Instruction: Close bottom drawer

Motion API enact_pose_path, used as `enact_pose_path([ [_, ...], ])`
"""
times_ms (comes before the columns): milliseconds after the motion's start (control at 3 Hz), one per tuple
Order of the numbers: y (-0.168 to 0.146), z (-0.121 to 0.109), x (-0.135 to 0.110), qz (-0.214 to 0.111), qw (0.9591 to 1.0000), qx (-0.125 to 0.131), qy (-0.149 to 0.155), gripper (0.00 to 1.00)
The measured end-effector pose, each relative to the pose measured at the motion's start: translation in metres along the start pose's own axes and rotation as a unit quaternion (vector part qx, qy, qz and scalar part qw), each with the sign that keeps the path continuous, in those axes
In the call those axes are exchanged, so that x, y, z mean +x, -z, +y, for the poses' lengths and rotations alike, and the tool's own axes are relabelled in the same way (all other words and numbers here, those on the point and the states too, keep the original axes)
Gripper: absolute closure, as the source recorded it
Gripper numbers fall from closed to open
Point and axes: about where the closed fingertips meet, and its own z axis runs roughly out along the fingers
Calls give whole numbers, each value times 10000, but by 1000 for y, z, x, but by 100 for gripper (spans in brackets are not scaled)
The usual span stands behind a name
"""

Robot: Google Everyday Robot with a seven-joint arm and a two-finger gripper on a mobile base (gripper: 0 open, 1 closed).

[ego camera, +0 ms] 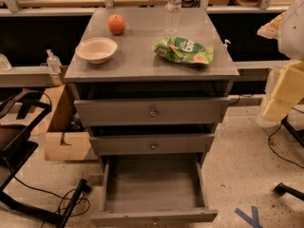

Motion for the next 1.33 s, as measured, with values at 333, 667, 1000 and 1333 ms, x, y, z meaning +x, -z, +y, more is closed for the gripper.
enact_pose_path([
  [333, 0, 0, 0, 0, 10000, 0, 0, 0],
  [667, -22, 7, 5, -263, 9996, -9, -115, 0],
  [1000, -78, 43, 23, -867, 9954, -242, -341, 0],
  [1333, -150, 86, 39, -1534, 9850, -508, -600, 0],
])
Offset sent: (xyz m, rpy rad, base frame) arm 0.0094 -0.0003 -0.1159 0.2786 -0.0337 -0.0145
